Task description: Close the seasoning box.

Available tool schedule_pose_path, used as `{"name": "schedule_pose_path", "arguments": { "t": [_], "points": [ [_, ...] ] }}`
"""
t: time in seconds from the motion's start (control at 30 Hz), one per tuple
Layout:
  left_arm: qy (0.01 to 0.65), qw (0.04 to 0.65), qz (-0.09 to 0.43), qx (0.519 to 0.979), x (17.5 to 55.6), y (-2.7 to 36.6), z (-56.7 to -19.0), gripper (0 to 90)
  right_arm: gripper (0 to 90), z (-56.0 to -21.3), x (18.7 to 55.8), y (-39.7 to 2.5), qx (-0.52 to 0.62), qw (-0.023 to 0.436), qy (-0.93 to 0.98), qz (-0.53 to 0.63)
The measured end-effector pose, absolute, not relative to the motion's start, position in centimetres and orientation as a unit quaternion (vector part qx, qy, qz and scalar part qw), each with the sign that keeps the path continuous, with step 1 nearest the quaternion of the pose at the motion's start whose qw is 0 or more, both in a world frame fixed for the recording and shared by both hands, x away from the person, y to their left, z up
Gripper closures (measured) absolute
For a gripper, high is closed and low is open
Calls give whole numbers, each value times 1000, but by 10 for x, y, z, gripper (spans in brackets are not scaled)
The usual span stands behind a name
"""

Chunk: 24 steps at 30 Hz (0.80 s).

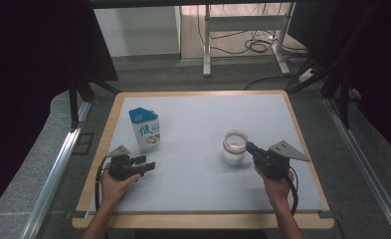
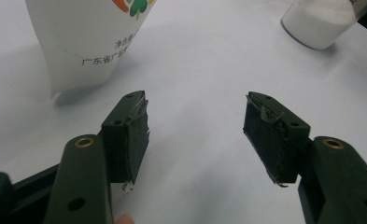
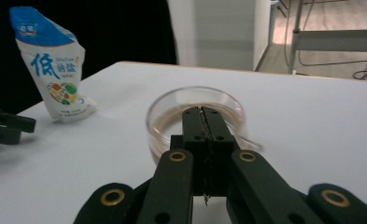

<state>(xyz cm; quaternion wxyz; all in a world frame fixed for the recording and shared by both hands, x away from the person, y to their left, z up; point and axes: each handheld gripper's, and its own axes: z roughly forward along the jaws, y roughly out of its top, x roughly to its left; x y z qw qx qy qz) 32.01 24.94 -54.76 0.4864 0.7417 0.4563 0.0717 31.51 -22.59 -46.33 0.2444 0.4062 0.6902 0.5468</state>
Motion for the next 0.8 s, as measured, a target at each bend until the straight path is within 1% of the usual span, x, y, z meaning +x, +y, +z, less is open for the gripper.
{"name": "schedule_pose_path", "arguments": {
  "t": [0.17, 0.27, 0.3, 0.4, 0.53, 0.57, 0.6, 0.73, 0.8],
  "points": [
    [455, 488, 72, 741, 320, 249, -547, 398, 894, -469, 310, -249, 421, 252, 685, 539],
    [455, 488, 72, 742, 320, 249, -547, 398, 862, -474, 309, -262, 428, 256, 686, 529],
    [455, 487, 72, 742, 320, 248, -548, 398, 836, -477, 309, -266, 427, 255, 691, 525],
    [455, 487, 72, 742, 321, 249, -548, 398, 701, -488, 313, -278, 430, 248, 708, 503],
    [455, 488, 72, 741, 321, 249, -548, 398, 608, -508, 317, -290, 442, 237, 721, 479],
    [455, 488, 72, 741, 321, 249, -548, 398, 608, -508, 317, -290, 442, 237, 721, 479],
    [455, 488, 72, 741, 321, 249, -548, 398, 554, -517, 317, -294, 447, 238, 726, 465],
    [456, 489, 71, 740, 321, 249, -548, 398, 491, -523, 318, -296, 447, 232, 736, 452],
    [455, 489, 71, 741, 320, 249, -548, 397, 483, -523, 319, -296, 450, 229, 737, 450]
  ]
}}
